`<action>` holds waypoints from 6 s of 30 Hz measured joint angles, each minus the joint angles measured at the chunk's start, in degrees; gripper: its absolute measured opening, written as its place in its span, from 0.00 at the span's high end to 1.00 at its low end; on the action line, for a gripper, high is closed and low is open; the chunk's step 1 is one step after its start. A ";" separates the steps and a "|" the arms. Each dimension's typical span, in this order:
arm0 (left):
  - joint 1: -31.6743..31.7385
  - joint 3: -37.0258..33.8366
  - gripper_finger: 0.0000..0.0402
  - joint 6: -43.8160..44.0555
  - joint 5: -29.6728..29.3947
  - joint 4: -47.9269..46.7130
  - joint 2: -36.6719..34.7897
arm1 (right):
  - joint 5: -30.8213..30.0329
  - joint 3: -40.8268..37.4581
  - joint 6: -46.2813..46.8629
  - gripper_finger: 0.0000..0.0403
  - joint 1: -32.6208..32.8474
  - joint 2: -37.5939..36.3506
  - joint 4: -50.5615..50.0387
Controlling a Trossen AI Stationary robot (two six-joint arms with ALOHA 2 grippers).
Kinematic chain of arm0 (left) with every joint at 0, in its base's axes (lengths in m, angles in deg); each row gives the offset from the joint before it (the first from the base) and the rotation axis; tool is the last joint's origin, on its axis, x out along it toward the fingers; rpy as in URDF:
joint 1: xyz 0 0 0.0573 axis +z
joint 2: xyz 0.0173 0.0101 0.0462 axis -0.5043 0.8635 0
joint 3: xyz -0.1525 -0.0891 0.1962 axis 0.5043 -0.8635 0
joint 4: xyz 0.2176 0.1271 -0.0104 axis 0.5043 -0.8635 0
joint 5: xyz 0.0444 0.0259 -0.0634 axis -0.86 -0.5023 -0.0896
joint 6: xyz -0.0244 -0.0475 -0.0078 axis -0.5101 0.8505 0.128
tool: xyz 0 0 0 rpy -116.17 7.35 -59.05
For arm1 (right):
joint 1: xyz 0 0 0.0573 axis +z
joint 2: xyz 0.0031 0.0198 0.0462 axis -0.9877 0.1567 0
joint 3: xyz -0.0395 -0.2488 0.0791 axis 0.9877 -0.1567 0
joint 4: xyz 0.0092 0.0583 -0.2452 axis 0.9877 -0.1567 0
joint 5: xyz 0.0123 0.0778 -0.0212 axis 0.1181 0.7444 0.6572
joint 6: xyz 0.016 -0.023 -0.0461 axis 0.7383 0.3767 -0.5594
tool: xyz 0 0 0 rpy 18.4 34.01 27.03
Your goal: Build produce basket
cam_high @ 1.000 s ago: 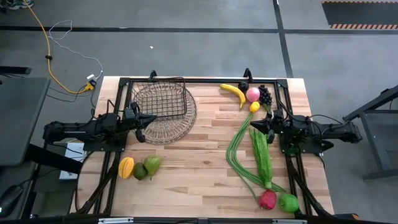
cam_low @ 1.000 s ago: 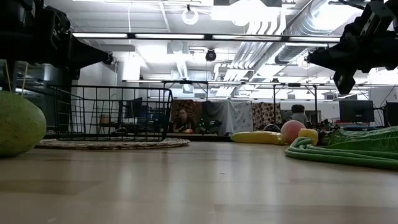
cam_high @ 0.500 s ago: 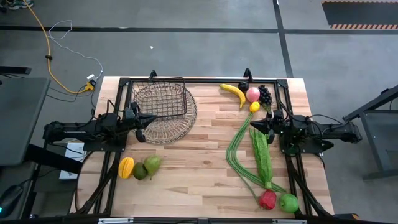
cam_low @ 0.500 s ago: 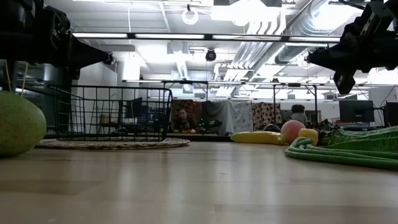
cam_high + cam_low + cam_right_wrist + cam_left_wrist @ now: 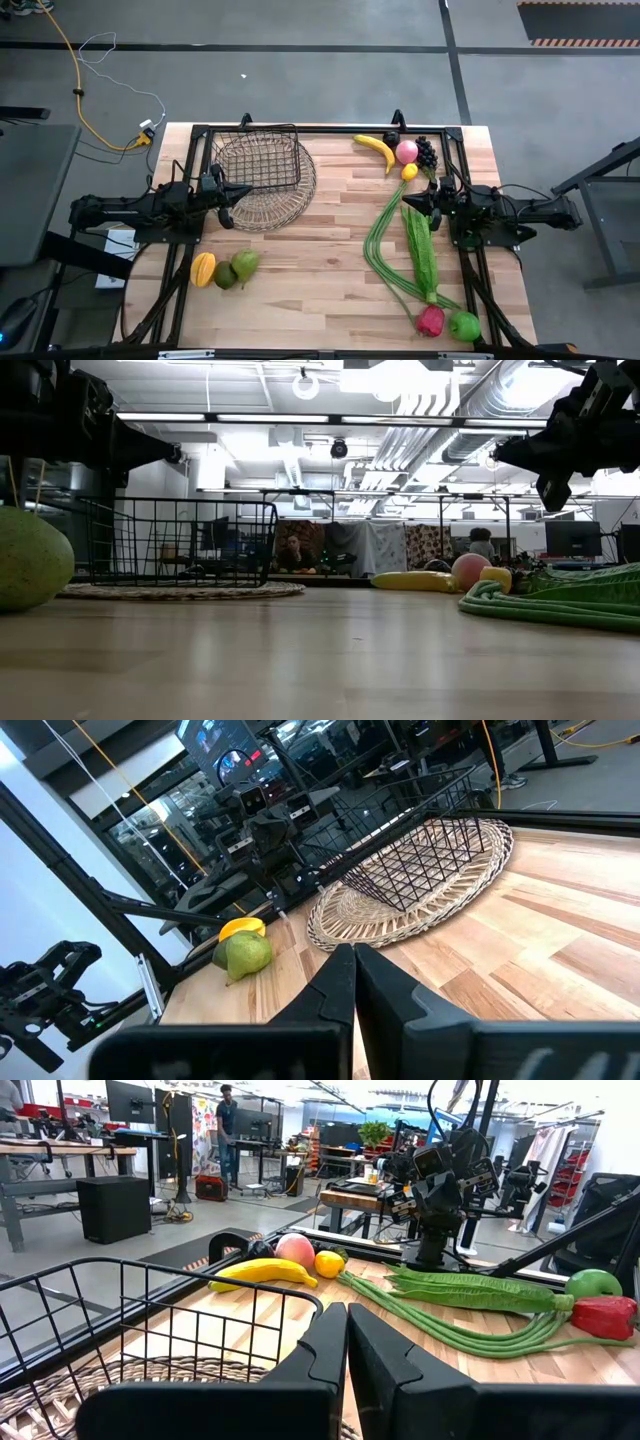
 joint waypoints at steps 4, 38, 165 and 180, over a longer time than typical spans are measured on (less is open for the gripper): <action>0.00 -0.02 0.99 0.02 0.00 0.00 0.02 | 0.00 0.00 0.00 1.00 0.00 0.00 0.00; -0.01 -0.01 0.99 0.01 0.00 -0.01 0.01 | -0.02 0.00 0.00 1.00 0.00 -0.02 0.00; -0.02 0.00 0.99 0.02 0.17 0.00 0.02 | -15.38 52.09 -6.71 0.43 -33.69 95.92 -21.31; -0.01 0.00 0.99 0.02 0.22 0.00 0.00 | -16.96 55.19 -7.16 0.43 -35.08 104.04 -24.57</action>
